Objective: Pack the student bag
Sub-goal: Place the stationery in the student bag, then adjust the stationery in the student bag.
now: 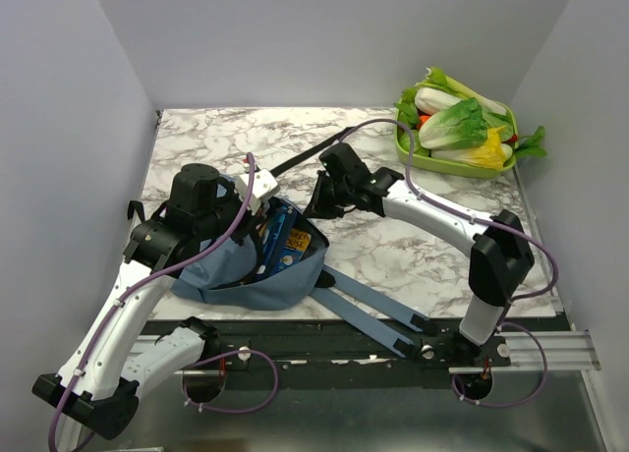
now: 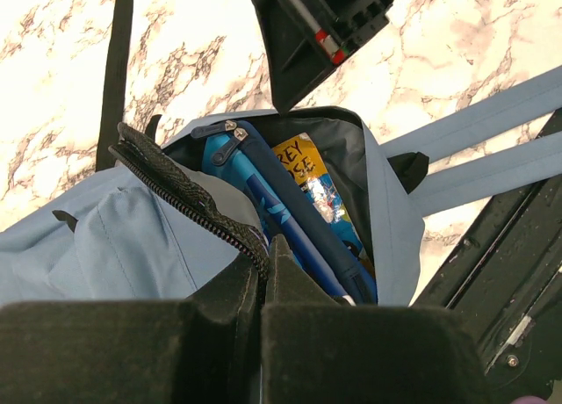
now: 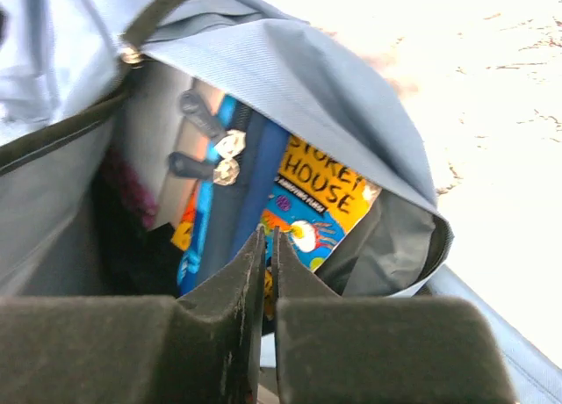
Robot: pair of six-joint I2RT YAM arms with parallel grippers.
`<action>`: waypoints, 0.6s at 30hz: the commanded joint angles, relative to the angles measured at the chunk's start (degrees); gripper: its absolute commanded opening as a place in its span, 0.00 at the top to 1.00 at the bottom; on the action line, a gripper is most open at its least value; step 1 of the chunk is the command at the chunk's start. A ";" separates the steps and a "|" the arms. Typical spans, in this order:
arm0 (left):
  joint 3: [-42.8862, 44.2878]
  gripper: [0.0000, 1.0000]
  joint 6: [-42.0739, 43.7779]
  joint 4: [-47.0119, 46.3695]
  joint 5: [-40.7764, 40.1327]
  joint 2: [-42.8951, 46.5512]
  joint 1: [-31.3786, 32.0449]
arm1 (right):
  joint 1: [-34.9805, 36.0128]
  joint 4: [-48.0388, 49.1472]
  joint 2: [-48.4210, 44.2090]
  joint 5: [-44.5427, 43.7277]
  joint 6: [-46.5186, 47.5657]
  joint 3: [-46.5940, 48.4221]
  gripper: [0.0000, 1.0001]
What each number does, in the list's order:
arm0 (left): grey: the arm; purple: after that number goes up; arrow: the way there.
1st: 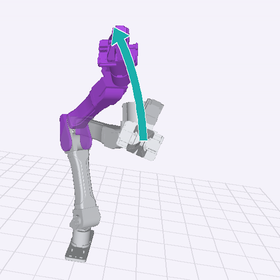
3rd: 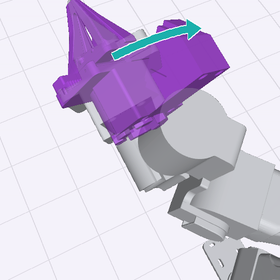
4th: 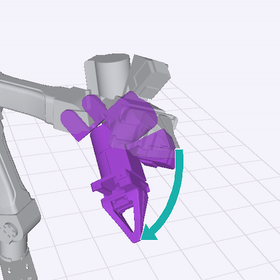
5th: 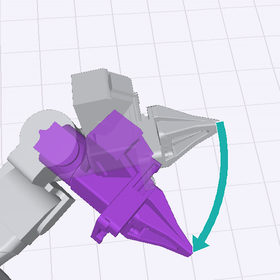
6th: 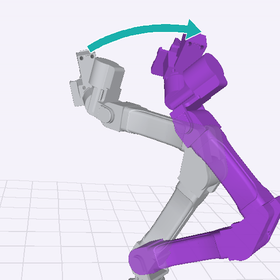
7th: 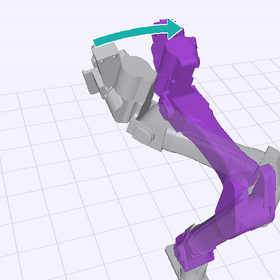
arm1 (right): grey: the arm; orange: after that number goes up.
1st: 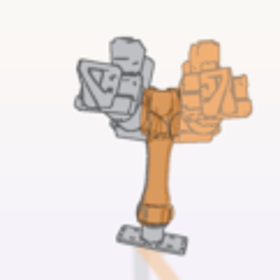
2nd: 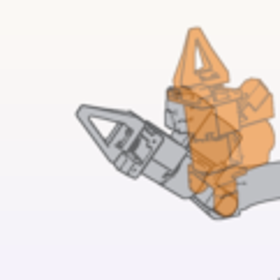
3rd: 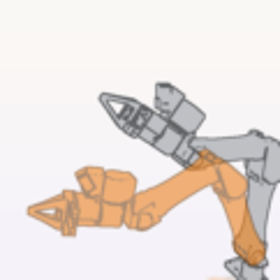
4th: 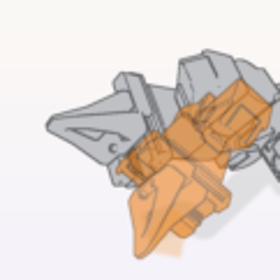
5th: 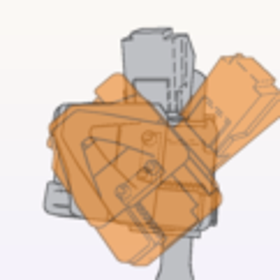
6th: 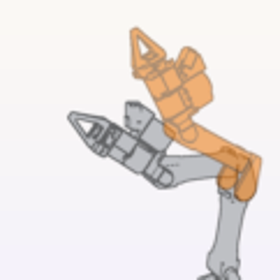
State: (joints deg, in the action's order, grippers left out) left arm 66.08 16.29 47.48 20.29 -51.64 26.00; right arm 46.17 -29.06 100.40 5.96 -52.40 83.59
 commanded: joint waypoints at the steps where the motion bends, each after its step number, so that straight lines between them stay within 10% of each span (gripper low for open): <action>1: 1.51 1.00 -0.65 -4.06 3.70 1.28 0.46 | 0.41 1.63 4.10 -1.56 2.48 0.69 0.90; 18: 0.27 1.00 -0.03 -4.33 3.08 1.89 0.46 | 2.34 5.07 9.55 2.47 7.31 4.05 0.99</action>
State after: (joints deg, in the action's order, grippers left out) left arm 66.06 16.29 47.46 20.29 -51.64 26.00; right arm 46.76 -24.62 109.56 5.69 -47.51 91.20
